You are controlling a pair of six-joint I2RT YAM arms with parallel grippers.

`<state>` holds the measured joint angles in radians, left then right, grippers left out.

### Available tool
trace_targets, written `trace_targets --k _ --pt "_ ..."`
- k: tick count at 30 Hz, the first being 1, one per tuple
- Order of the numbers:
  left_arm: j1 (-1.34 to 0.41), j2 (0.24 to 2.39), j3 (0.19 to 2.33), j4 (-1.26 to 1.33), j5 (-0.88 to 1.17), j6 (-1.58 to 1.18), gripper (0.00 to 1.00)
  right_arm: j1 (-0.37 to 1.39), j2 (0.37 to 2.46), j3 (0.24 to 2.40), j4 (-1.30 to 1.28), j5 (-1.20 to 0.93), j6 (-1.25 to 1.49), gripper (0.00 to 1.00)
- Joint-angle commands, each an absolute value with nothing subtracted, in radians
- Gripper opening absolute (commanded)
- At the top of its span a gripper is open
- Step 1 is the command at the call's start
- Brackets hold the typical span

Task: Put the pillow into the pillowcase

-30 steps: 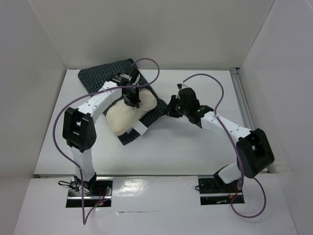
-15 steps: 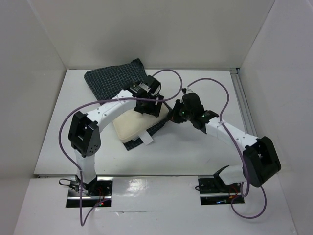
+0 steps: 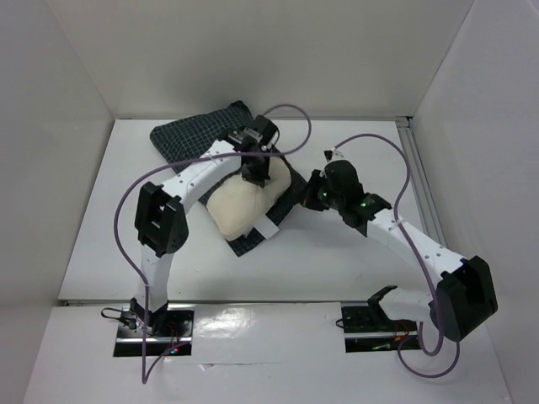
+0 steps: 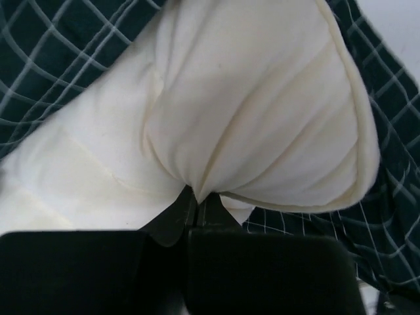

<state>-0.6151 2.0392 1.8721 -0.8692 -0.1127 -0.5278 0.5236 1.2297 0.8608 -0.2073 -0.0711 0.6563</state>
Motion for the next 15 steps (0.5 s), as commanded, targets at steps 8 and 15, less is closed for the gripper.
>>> trace_targets --k 8,15 --pt "-0.488 2.091 2.262 -0.935 -0.227 -0.577 0.00 0.520 1.034 1.074 -0.331 -0.107 0.614 0.00" --pt "-0.488 2.283 2.155 -0.822 -0.169 -0.681 0.00 0.469 1.012 0.910 -0.380 -0.075 0.644 0.00"
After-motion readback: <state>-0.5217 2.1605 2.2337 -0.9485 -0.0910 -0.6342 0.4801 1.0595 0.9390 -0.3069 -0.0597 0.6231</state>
